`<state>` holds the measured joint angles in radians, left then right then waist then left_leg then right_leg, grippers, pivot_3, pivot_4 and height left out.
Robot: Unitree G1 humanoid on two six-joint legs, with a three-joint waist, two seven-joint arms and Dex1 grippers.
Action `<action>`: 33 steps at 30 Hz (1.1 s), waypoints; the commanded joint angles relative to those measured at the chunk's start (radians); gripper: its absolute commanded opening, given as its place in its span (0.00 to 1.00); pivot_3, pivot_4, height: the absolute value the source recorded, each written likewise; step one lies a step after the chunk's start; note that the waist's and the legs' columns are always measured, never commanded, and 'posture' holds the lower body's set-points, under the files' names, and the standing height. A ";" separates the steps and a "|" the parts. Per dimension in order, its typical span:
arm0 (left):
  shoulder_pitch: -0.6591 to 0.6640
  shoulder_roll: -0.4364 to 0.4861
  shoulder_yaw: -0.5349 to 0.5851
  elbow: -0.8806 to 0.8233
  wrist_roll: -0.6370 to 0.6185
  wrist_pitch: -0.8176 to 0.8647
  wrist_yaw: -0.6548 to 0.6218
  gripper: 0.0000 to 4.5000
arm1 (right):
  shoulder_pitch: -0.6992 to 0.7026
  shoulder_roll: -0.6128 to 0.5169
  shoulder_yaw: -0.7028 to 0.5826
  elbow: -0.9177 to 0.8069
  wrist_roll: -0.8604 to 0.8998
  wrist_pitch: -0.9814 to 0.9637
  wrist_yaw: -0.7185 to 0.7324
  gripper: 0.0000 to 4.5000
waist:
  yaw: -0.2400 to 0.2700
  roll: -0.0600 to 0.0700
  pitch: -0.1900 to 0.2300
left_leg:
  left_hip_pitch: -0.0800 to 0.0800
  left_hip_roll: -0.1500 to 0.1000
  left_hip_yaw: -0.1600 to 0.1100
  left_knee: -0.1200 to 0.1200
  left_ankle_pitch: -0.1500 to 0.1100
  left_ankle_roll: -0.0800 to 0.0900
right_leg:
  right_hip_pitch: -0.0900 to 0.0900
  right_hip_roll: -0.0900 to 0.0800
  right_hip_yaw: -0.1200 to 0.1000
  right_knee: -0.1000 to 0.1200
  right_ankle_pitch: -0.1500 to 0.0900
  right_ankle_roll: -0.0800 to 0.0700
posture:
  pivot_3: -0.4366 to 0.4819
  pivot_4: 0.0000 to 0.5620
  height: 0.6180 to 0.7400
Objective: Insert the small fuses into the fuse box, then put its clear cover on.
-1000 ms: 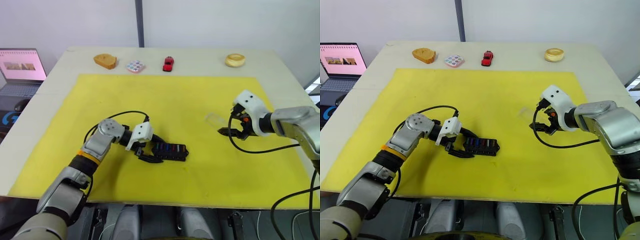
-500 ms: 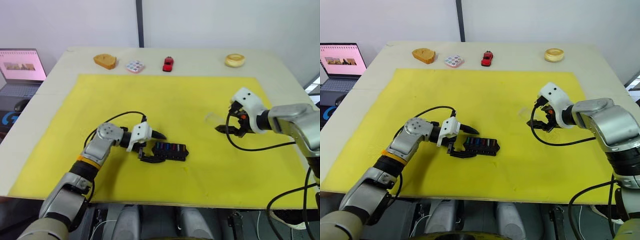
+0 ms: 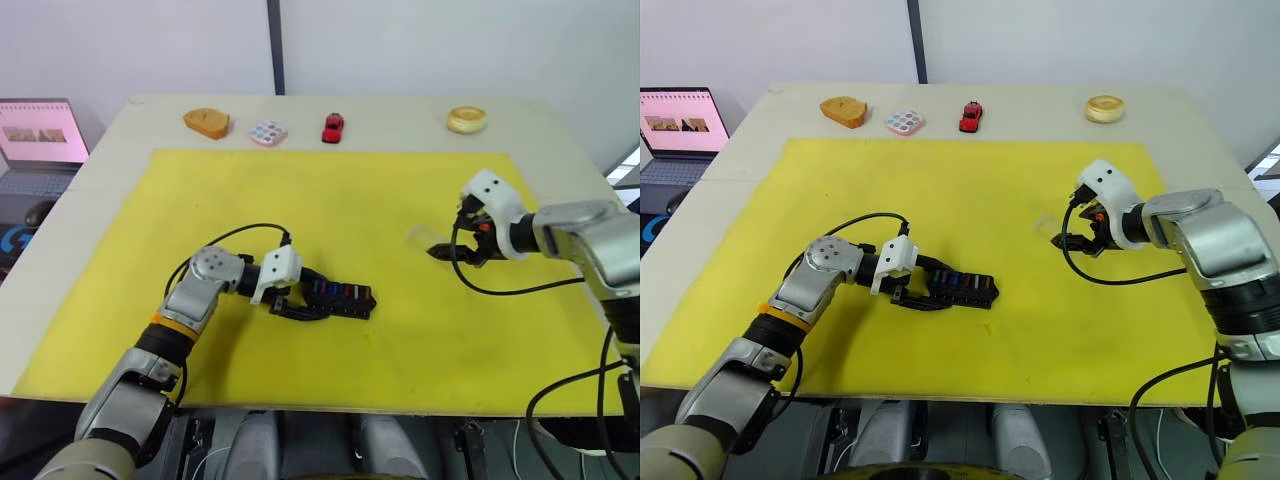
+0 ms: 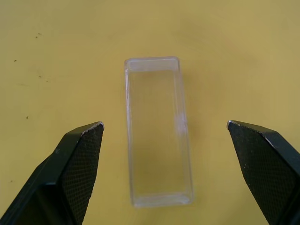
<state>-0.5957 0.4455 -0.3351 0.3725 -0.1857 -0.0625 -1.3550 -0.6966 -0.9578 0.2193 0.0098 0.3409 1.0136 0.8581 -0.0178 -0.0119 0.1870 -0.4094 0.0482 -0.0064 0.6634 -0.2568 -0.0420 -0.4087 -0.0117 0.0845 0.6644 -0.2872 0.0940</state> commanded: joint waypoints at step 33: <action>-0.047 -0.017 -0.030 0.089 0.049 -0.009 -0.054 0.57 | -0.262 0.201 0.166 -0.522 0.204 0.429 0.019 0.37 | 0.004 0.001 0.000 | -0.001 0.000 -0.002 0.000 0.000 0.000 | 0.000 0.000 -0.002 0.001 0.000 0.000 | 0.48 0.27 1.00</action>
<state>-0.6425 0.4266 -0.3407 0.4415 -0.1818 -0.0757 -1.4030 -0.9224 -0.7632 0.3886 -0.5038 0.5453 1.4372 0.8920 -0.0136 -0.0113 0.1872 -0.4101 0.0483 -0.0081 0.6634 -0.2568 -0.0420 -0.4087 -0.0122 0.0828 0.6650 -0.2872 0.0938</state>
